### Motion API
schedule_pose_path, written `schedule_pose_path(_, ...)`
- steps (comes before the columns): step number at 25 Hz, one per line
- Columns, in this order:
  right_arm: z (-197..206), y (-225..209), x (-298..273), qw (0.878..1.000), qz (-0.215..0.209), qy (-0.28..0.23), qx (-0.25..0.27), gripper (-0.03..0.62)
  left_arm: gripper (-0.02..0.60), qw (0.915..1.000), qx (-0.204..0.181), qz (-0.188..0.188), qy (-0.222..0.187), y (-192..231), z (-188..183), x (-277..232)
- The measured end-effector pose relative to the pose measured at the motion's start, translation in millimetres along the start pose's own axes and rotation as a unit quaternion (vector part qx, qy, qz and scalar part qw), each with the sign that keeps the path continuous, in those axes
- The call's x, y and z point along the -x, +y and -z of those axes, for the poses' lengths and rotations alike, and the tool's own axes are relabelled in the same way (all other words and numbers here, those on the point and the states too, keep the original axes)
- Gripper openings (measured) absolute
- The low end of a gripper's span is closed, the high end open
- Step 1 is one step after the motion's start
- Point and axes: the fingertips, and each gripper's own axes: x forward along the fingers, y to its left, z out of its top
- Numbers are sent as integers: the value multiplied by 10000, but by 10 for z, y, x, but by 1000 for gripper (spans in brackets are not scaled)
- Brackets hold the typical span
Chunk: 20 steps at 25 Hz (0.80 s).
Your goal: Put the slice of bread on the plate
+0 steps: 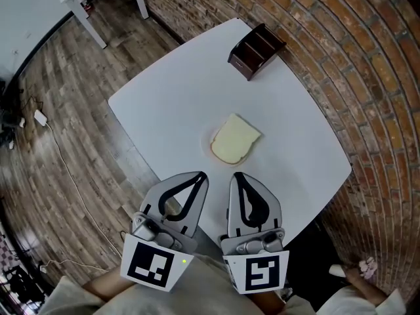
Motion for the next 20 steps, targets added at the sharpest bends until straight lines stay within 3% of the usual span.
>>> schedule_pose_path(20, -3, 222, 241, 10000, 7, -18, 23, 6, 9, 9998, -121, 68, -147, -85, -67, 232)
